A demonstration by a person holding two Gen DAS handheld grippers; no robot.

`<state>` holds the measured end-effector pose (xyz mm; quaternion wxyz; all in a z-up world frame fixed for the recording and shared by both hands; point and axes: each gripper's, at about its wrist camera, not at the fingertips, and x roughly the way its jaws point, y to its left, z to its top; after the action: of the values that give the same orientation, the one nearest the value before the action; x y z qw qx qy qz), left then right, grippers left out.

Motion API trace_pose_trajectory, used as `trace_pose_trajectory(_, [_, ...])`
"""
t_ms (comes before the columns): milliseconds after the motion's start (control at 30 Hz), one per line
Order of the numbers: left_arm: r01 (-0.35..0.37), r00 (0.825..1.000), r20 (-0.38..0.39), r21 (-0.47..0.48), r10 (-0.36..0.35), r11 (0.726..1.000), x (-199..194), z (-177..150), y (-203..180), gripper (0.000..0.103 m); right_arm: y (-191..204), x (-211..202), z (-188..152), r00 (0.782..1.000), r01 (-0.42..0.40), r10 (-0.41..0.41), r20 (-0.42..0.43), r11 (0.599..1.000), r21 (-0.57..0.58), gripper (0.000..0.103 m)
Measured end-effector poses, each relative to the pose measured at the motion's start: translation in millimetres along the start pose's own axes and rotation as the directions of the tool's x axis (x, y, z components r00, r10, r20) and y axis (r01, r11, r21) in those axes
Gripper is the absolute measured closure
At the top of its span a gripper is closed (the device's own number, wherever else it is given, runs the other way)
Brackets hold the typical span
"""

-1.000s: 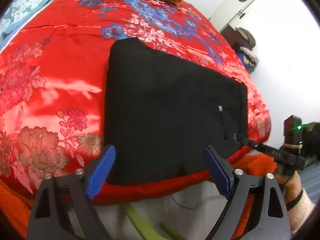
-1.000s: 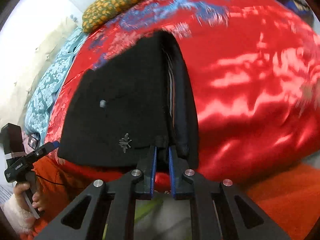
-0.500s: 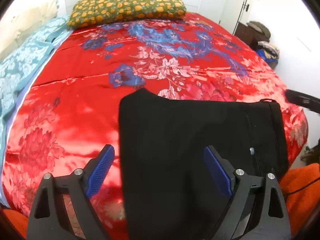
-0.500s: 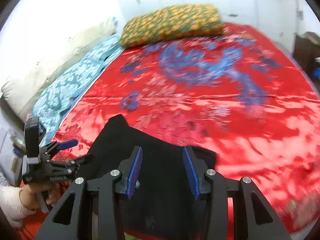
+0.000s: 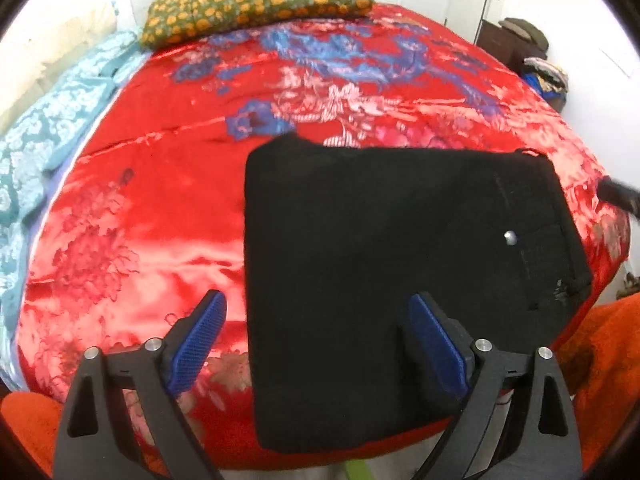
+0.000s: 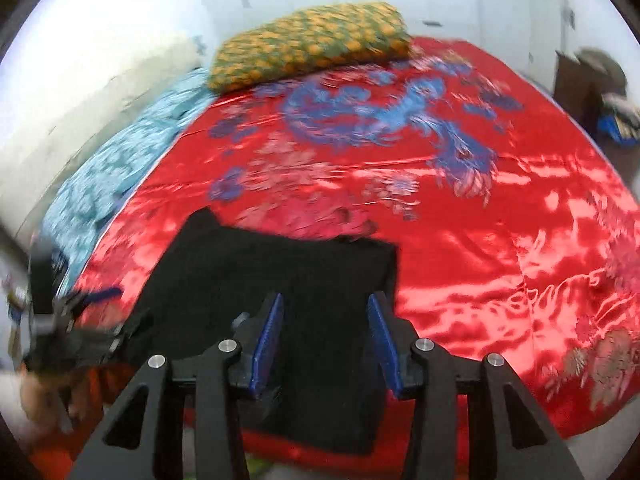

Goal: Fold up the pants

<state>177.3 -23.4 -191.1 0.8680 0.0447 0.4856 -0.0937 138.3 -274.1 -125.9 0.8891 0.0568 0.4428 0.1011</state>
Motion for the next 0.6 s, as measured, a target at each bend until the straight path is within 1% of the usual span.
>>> trace_pose_trajectory(67, [-0.001, 1.0, 0.001, 0.002, 0.001, 1.0, -3, 0, -5, 0.008, 18, -6, -17, 1.0, -0.008, 0.008, -0.005, 0.999, -0.037, 0.056])
trace_pose_trajectory(133, [-0.002, 1.0, -0.005, 0.007, 0.002, 1.0, -4, -1, -9, 0.008, 27, 2, -30, 1.0, -0.008, 0.007, -0.025, 0.999, -0.047, 0.056])
trace_pose_trajectory(233, [-0.011, 1.0, -0.008, 0.023, 0.011, 1.0, -6, -3, -13, 0.008, 28, 19, -48, 0.998, 0.002, -0.004, -0.068, 1.0, -0.022, 0.056])
trace_pose_trajectory(300, [-0.014, 1.0, -0.003, 0.033, 0.014, 0.999, -8, -3, -15, 0.008, 27, 25, -59, 0.996, 0.029, -0.031, -0.081, 0.999, -0.022, 0.056])
trace_pose_trajectory(467, [-0.016, 1.0, 0.009, 0.038, 0.016, 0.999, -14, -3, -16, 0.008, 25, 31, -65, 0.993, 0.05, -0.055, -0.101, 0.998, -0.048, 0.056])
trace_pose_trajectory(600, [-0.006, 1.0, -0.001, 0.055, 0.006, 0.998, -15, -4, -11, 0.008, 24, 30, -70, 0.99, 0.055, -0.062, -0.124, 0.996, -0.063, 0.056])
